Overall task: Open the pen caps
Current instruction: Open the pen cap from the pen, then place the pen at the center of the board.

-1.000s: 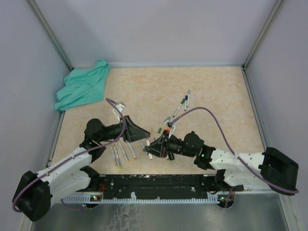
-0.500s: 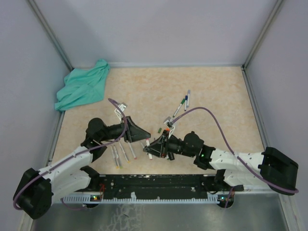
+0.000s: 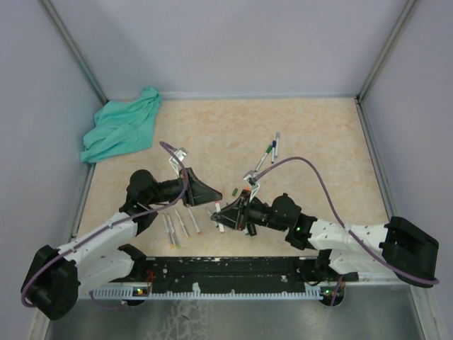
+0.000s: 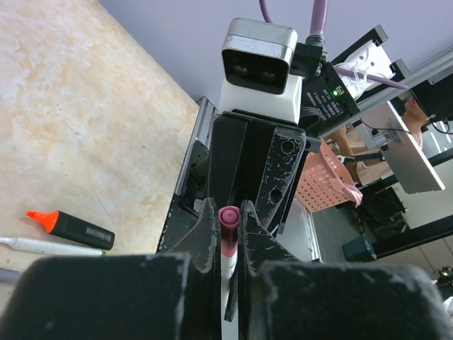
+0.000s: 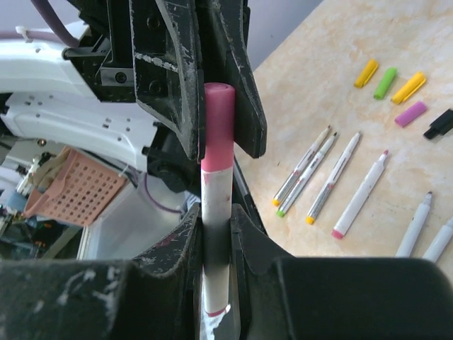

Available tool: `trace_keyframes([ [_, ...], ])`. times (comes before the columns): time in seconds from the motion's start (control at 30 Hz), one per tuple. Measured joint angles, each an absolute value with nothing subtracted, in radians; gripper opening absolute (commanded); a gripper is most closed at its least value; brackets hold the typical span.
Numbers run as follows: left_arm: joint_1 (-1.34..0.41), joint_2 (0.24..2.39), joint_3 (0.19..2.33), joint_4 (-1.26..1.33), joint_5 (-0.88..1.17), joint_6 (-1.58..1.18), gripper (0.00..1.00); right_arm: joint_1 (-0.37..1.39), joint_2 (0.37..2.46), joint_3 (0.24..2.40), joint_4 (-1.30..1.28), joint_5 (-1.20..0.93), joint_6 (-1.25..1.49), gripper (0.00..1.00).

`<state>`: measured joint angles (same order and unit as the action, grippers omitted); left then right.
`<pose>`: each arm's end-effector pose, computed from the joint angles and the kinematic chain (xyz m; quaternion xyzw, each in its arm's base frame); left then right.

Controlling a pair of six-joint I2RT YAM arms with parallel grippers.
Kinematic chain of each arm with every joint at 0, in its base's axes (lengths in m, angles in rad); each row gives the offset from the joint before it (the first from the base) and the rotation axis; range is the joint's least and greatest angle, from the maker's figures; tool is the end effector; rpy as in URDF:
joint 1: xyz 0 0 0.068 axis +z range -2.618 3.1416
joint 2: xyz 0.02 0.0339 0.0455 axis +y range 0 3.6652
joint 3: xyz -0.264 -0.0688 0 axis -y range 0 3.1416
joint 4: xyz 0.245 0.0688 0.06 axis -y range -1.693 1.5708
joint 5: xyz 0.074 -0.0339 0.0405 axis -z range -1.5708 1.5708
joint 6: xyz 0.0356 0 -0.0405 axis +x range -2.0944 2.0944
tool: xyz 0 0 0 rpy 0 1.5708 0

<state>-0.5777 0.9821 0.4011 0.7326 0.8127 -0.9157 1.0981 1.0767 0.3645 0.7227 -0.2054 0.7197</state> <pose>0.1605 -0.1355 0.2636 0.1949 0.6404 -0.6623 0.3365 0.0975 0.2066 0.2324 -0.2032 0.6735 0.6021 0.3777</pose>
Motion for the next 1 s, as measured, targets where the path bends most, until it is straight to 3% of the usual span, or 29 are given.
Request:
trace_keyframes([
  [0.2, -0.5, 1.074, 0.522, 0.696, 0.884, -0.942, 0.0, 1.092, 1.076, 0.328, 0.85, -0.118, 0.773, 0.0],
  [0.37, -0.324, 1.225, 0.751, 0.73, 0.787, -0.972, 0.0, 1.133, 1.069, 0.247, 0.838, -0.183, 0.802, 0.0],
  [0.5, -0.292, 1.268, 0.844, 0.754, 0.773, -0.991, 0.0, 1.136, 1.024, 0.241, 0.778, -0.176, 0.804, 0.0],
  [0.7, -0.272, 1.203, 0.81, 0.674, 0.788, -0.939, 0.0, 1.136, 0.812, 0.279, 0.447, 0.024, 0.745, 0.0],
  [1.0, -0.24, 1.124, 0.823, 0.202, 0.781, -0.61, 0.0, 1.136, 0.616, 0.341, -0.074, 0.39, 0.729, 0.0],
])
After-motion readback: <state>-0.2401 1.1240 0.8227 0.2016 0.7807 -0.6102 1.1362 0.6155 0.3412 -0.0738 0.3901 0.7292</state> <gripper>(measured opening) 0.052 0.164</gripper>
